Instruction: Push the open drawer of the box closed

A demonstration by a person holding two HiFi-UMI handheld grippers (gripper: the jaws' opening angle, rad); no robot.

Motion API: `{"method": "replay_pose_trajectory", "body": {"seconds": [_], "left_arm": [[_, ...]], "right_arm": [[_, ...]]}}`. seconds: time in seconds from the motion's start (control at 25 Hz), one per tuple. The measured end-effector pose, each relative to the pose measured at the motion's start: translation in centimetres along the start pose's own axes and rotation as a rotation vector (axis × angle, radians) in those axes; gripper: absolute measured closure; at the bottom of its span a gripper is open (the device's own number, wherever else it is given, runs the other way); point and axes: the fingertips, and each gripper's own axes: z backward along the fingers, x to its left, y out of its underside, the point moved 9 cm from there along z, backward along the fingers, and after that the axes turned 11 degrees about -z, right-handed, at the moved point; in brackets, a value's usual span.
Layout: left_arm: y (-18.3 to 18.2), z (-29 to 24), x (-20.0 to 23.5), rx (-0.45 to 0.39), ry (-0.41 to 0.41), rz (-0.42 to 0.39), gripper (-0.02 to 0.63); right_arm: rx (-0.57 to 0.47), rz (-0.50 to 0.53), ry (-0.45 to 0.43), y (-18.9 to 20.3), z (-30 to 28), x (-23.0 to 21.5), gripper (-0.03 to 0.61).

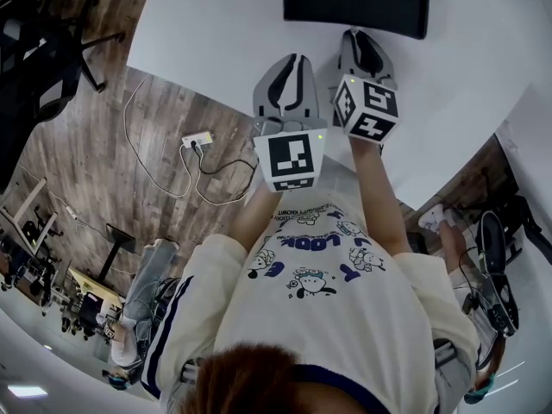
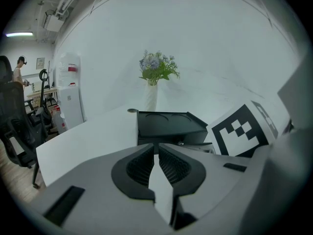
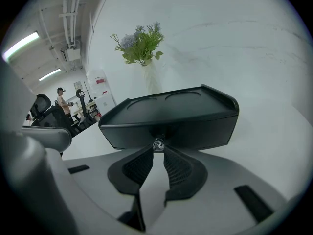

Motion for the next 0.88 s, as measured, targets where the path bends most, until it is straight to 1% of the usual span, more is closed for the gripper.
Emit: {"method": "replay_pose_trajectory", "body": {"seconds": [0.4,0.64,0.76,0.88], "left_arm": [[0.2,0.0,0.5,0.000,-0.001,0.002,0.574],[-0.1,0.6,0.6,-0.009,-0.011,0.006,0.575],[-0.5,1.0,0.7,-0.028,-0.017,0.006,0.574],[-1.3,1.9,1.0,-0.052,-0.023,0.003,0.574]], "right_arm": [[0.001,0.027,0.003,-0.1,-0.4,0.3,0.495],[0.005,0.023,0.007,-0.1,-0.3,0.4,0.487],[0.014,0.028,0.000,0.1,0.6,0.9,0.436],[0.000,0.035,-0.025,-0.2,2.8,2.3,0.433]]}}
